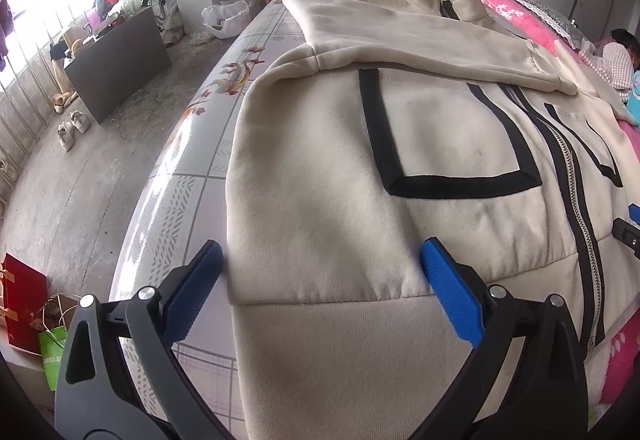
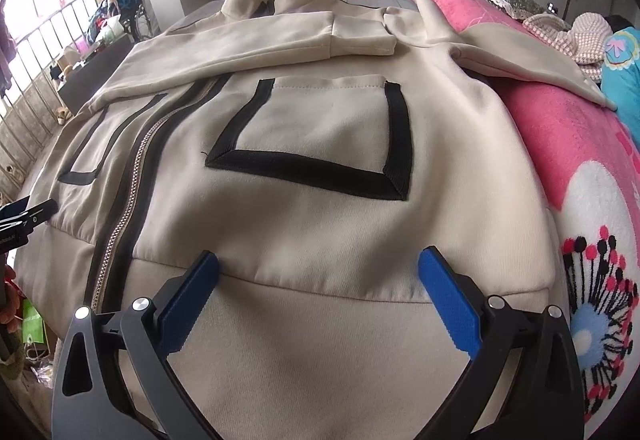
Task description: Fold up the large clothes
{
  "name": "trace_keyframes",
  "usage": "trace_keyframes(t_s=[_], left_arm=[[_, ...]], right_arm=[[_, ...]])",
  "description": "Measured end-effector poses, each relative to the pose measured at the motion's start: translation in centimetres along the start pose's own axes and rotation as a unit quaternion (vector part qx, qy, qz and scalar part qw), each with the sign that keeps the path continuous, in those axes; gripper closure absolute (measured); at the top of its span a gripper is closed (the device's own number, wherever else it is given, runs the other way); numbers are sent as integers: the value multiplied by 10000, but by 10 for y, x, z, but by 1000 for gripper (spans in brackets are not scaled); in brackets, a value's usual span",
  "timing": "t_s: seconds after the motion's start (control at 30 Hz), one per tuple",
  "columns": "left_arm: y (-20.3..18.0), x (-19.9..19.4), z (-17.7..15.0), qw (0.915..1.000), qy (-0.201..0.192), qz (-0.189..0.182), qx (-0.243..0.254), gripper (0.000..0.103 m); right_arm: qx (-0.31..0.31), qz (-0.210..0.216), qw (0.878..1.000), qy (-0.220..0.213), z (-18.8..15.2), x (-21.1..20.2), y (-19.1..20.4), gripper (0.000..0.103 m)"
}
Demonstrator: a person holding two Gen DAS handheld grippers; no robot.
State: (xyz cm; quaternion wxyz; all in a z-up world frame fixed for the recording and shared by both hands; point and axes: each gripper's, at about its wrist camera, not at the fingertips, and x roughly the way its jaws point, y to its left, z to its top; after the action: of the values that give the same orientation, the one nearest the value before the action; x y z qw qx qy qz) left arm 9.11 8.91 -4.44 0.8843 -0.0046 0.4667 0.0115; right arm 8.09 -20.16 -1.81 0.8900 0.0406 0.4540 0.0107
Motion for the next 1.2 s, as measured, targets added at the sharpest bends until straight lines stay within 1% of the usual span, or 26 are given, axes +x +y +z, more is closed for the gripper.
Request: trace_keyframes(t_s=[0.13, 0.23, 0.27, 0.33, 0.5, 0.53, 0.57, 0.6, 0.67, 0.7, 0.77, 0.8, 0.9, 1.03, 1.2], left_arm=[[3, -3, 0, 9999, -42, -90, 102, 7], [10, -18, -8, 9991, -279, -310, 41, 7], [14, -27, -14, 9983, -406, -416, 52, 7], [21, -41, -24, 9971, -566, -506, 52, 7], [42, -66, -53, 9936, -832, -744, -178, 9], [47, -68, -58, 9926, -850, -825, -269, 11], [50, -70, -62, 9918, -841, -896, -364, 18], [53, -72, -65, 9909, -833, -952, -449, 27], [60, -70, -68, 9880, -780, -1152, -674, 34], [63, -67, -69, 9864, -718, -1252, -785, 43], [68, -61, -69, 9838, -580, -1432, -907, 53], [68, -58, -69, 9828, -536, -1499, -937, 56], [68, -52, -65, 9802, -518, -1633, -988, 56], [67, -47, -57, 9791, -467, -1667, -1071, 57], [66, -37, -47, 9750, -503, -1807, -1194, 57]], right_arm=[[-56, 67, 9999, -88, -3, 0, -1, 6], [-115, 117, 9998, -64, -3, 0, -2, 6], [-145, 124, 9998, -49, -3, 0, -2, 6], [-172, 142, 9997, -34, -3, 0, -1, 6], [-184, 131, 9997, -87, -4, 0, -1, 6], [-182, 133, 9997, -81, -4, 0, -1, 6], [-188, 133, 9997, -67, -4, 0, -1, 6], [-196, 132, 9997, -58, -4, 0, 0, 6], [-204, 147, 9997, -36, -4, 1, -1, 6], [-215, 154, 9996, -38, -4, 1, -1, 6], [-252, 158, 9995, -49, -4, 1, 0, 6], [-272, 159, 9995, -50, -4, 0, 0, 6], [-395, 138, 9991, -19, -4, -4, 2, 6], [-429, 105, 9990, -105, -9, -21, -2, 6], [-233, -221, 9990, -317, -18, -51, -23, 6]])
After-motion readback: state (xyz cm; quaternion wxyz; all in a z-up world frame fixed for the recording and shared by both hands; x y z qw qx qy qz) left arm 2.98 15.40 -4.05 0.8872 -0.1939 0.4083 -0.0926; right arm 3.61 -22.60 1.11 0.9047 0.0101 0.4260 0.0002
